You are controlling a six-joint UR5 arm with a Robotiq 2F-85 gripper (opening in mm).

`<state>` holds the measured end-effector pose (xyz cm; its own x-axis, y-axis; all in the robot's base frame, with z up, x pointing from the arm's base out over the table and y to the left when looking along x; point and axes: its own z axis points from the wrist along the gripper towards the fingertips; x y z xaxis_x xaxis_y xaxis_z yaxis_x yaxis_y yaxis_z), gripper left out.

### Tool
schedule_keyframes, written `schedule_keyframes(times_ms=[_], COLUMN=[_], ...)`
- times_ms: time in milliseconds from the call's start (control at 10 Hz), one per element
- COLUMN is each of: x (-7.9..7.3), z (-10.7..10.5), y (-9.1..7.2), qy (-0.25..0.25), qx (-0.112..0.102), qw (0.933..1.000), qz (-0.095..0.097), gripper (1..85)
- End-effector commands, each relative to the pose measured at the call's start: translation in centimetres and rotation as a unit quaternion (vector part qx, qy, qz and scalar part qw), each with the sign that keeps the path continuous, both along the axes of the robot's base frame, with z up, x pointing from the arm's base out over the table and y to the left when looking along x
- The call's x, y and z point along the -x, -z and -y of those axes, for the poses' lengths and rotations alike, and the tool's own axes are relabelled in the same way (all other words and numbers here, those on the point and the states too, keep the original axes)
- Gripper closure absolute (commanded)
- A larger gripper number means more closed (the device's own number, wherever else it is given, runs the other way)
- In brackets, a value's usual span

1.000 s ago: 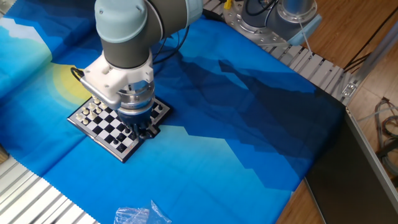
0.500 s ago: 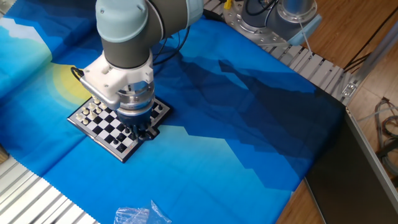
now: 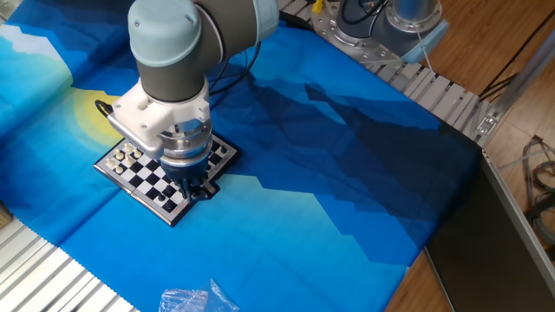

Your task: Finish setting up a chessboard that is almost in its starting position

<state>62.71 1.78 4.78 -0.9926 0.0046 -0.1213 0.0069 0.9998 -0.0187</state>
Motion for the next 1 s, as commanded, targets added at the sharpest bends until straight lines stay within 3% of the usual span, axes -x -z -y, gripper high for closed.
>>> schedule_keyframes(times_ms=[0,400,900], x=[-0.29,-0.45,0.20], z=[0.00,0.12,0.20], y=[0.00,-0.02,0.05], qy=[0.004,-0.001,-0.023], qx=[-0.003,0.000,0.004], qw=[1.0000,1.0000,0.9997], qz=[0.001,0.004,-0.009], gripper=[84.7,84.7,84.7])
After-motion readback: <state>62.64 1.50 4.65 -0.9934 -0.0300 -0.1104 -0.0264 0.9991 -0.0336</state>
